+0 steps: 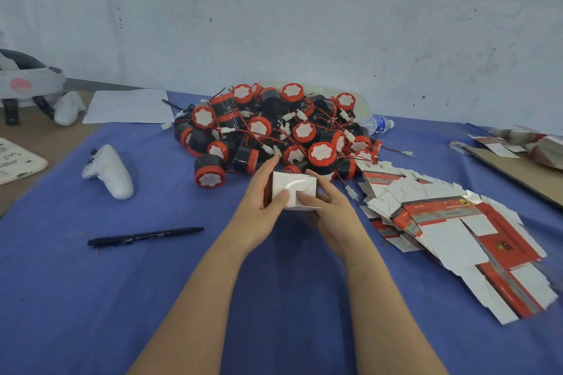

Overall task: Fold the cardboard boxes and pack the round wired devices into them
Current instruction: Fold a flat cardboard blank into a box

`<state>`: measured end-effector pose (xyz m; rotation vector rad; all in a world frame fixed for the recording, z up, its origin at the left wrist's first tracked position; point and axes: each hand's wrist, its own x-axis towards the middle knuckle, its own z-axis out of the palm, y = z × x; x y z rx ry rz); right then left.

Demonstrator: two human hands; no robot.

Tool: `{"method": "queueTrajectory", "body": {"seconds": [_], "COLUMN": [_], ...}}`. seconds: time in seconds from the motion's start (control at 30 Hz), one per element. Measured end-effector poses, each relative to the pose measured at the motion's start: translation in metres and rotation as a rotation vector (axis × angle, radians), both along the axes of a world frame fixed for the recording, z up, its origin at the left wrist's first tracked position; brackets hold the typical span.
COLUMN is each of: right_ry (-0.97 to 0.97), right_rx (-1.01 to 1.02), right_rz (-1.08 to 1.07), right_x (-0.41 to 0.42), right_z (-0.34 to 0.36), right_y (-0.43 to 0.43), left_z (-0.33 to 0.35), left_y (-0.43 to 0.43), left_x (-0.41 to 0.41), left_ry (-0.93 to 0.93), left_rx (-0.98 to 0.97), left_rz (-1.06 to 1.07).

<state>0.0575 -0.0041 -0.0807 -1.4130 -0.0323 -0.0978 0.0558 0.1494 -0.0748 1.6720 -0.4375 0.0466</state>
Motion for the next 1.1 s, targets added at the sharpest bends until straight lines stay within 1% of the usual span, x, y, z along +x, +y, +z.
{"method": "queueTrajectory", "body": {"seconds": [0.1, 0.2, 0.27, 0.33, 0.43, 0.53, 0.63, 0.73, 0.8, 0.87, 0.9, 0.97, 1.0, 1.03, 1.1], "right_ry": [-0.024, -0.033, -0.032, -0.033, -0.002, 0.053, 0.089, 0.086, 0.089, 0.128, 0.137, 0.069, 0.023, -0.007, -0.046], "right_rx": [-0.083, -0.108, -0.116, -0.102, 0.018, 0.124, 0.177, 0.182, 0.241, 0.321, 0.286, 0.014, -0.114, -0.164, -0.136], "right_rz": [0.013, -0.014, -0.032, -0.043, -0.038, -0.020, -0.034, -0.055, -0.077, -0.073, -0.067, -0.058, -0.076, -0.103, -0.143], "right_x": [0.001, 0.002, 0.002, 0.001, 0.001, 0.003, 0.001, 0.004, 0.008, 0.009, 0.009, 0.008, 0.006, 0.005, 0.003], "right_z": [-0.001, -0.002, -0.001, 0.000, 0.001, 0.000, 0.002, 0.000, 0.000, 0.002, 0.002, -0.002, -0.005, -0.006, -0.007], "right_y": [0.005, 0.009, 0.009, 0.009, 0.005, 0.001, 0.000, -0.001, 0.003, 0.015, 0.022, 0.034, 0.039, 0.042, 0.046], "left_z": [-0.003, -0.005, -0.006, -0.003, 0.003, 0.003, -0.002, -0.003, -0.005, -0.005, -0.005, -0.004, -0.004, -0.004, -0.003], "left_y": [-0.002, -0.004, -0.007, -0.009, -0.012, -0.012, -0.013, -0.013, -0.013, -0.012, -0.011, -0.010, -0.011, -0.012, -0.013], "left_x": [0.006, 0.006, 0.005, 0.002, -0.004, -0.004, -0.003, -0.006, -0.004, -0.001, 0.001, 0.002, 0.003, 0.003, 0.003], "left_ry": [0.062, 0.090, 0.056, -0.032, -0.202, -0.323, -0.286, -0.254, -0.262, -0.257, -0.246, -0.153, -0.095, -0.052, -0.037], "left_rx": [-0.027, -0.038, -0.011, 0.017, 0.040, 0.081, 0.156, 0.223, 0.220, 0.151, 0.090, -0.009, -0.029, -0.027, 0.005], "left_rz": [0.110, 0.150, 0.163, 0.167, 0.183, 0.197, 0.170, 0.156, 0.234, 0.351, 0.389, 0.403, 0.397, 0.392, 0.392]}}
